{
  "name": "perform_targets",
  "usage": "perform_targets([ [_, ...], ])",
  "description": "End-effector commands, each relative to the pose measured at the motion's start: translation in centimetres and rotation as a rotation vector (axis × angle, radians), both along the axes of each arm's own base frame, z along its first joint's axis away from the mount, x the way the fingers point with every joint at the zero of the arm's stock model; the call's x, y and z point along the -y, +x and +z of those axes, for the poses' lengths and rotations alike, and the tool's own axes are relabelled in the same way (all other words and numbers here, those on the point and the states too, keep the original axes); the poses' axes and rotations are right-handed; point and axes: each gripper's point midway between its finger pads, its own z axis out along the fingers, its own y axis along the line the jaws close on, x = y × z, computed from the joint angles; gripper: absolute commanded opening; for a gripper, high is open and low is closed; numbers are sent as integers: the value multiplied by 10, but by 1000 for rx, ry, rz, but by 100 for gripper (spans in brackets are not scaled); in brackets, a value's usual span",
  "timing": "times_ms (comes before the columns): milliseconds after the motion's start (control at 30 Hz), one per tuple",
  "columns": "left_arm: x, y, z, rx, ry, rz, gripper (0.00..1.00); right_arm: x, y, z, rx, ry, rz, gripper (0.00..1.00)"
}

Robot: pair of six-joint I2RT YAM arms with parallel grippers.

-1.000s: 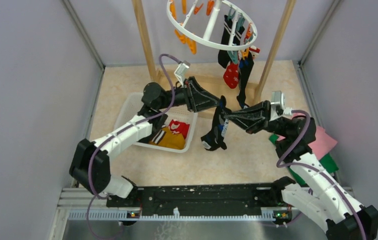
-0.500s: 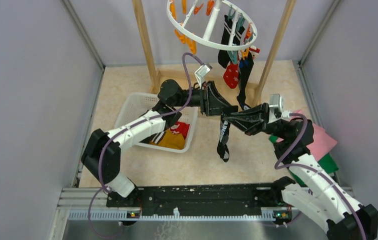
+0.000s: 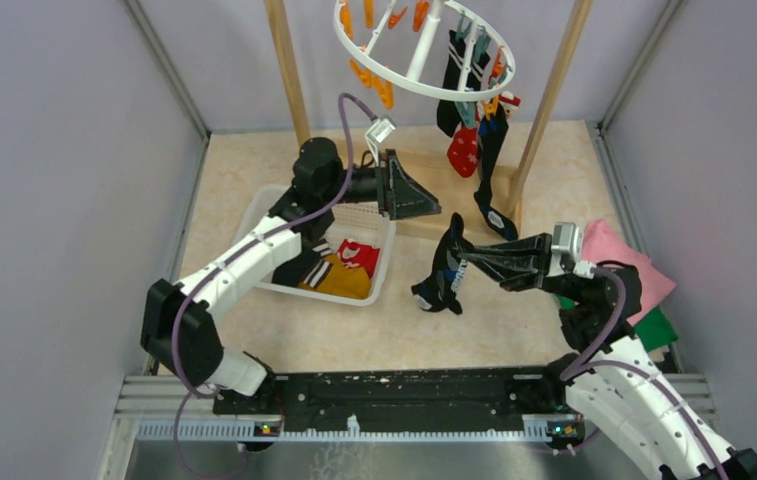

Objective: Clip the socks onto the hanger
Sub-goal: Pick up the sock from the bin.

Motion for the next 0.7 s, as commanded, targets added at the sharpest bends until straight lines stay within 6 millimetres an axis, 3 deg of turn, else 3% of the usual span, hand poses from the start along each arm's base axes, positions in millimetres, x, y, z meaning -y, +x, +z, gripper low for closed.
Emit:
perform_targets([
  [0,-25,1,16,119,29,113,54,7,0,0,45,4,-64,0],
  [167,-44,-3,35,207,22,199,60,11,4,1,42,36,-100,0],
  [333,-53,-6,79,351,-123,338,76,18,14,-2,3,59,-161,0],
  [400,-45,4,93,393,-156,418,82,21,21,-5,-21,65,-195,0],
  [500,-21,22,104,384,-127,499,82,28,32,-4,-63,86,-264,0],
  [667,9,62,106,288,-35,670,82,33,38,1,-82,101,-299,0],
])
